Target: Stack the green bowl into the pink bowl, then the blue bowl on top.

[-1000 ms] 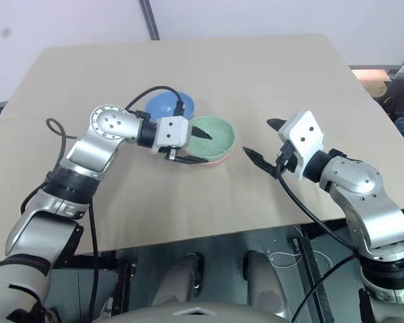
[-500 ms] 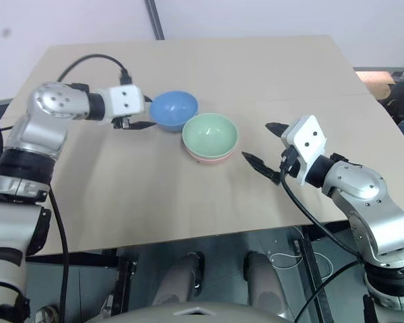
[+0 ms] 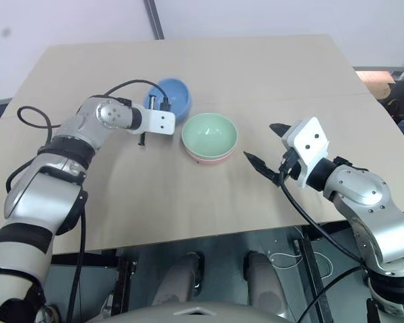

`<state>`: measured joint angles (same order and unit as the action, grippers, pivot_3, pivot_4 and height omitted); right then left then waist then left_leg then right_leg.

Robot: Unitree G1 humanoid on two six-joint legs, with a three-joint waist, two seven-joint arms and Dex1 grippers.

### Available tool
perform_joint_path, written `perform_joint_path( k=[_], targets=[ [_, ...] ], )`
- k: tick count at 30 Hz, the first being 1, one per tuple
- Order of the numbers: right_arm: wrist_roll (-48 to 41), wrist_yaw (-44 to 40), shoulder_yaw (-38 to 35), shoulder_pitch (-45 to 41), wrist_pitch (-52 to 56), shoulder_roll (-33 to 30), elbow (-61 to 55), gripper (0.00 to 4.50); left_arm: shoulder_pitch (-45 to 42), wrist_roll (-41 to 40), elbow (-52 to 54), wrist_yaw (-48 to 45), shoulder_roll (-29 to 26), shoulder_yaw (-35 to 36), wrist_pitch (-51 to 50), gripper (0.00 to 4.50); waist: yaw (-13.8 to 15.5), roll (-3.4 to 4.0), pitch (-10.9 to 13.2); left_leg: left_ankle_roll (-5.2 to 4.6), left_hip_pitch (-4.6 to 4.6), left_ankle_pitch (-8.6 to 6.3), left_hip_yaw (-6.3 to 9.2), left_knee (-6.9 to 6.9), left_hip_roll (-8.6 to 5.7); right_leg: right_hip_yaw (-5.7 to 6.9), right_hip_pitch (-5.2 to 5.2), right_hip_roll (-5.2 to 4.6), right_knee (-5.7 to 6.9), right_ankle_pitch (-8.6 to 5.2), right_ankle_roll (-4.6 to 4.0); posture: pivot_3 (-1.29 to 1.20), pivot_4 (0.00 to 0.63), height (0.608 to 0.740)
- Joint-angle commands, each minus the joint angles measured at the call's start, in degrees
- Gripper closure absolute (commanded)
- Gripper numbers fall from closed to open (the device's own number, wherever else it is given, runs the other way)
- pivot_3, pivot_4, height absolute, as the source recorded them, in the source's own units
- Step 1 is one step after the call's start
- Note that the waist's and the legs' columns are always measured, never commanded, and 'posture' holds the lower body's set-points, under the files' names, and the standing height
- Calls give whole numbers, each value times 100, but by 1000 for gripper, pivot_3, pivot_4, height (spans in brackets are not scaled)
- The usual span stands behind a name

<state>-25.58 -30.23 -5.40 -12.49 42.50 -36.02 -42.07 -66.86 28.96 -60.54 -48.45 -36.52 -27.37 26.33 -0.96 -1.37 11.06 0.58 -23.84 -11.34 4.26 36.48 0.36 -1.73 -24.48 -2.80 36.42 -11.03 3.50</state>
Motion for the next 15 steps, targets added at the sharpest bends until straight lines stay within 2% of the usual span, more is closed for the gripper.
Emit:
perform_joint_path(
  k=[1, 5, 9, 12, 15],
  targets=[
    [-77, 73, -226, 12, 10, -78, -265, 0, -155, -328, 97, -157, -47, 308, 257, 4442, 7, 0, 0, 0, 0, 0, 0, 0, 0, 0, 0, 0, 0, 0, 0, 0, 150, 740],
    [-95, 63, -286, 48, -53, -118, -205, 0, -187, -1607, 1025, -1400, 28, 963, -50, 4442, 16, -2, 2, 0, -2, 0, 1, 1, 0, 0, 0, 0, 0, 0, -1, 0, 150, 740],
    [-70, 70, -315, 50, -122, -137, -110, 0, -53, -2929, 2724, -2654, 137, 1317, -979, 4442, 27, -3, 3, 0, -13, 0, 7, 4, -2, 5, -1, -4, -1, 1, -2, 0, 150, 740],
    [-36, 70, -326, 48, -152, -148, -56, 0, 336, -3453, 3763, -3159, 122, 1316, -1596, 4442, -20, 2, 0, 0, -6, 0, 3, 5, -6, 0, 1, -9, -1, 1, -2, 0, 150, 740],
    [-10, 86, -333, 51, -168, -145, -27, 0, 687, -3528, 4165, -3330, 92, 1238, -1740, 4442, -88, 3, -1, 0, 11, 0, -3, 2, -3, -8, 2, -5, 16, -1, -2, 0, 150, 740]
  ],
)
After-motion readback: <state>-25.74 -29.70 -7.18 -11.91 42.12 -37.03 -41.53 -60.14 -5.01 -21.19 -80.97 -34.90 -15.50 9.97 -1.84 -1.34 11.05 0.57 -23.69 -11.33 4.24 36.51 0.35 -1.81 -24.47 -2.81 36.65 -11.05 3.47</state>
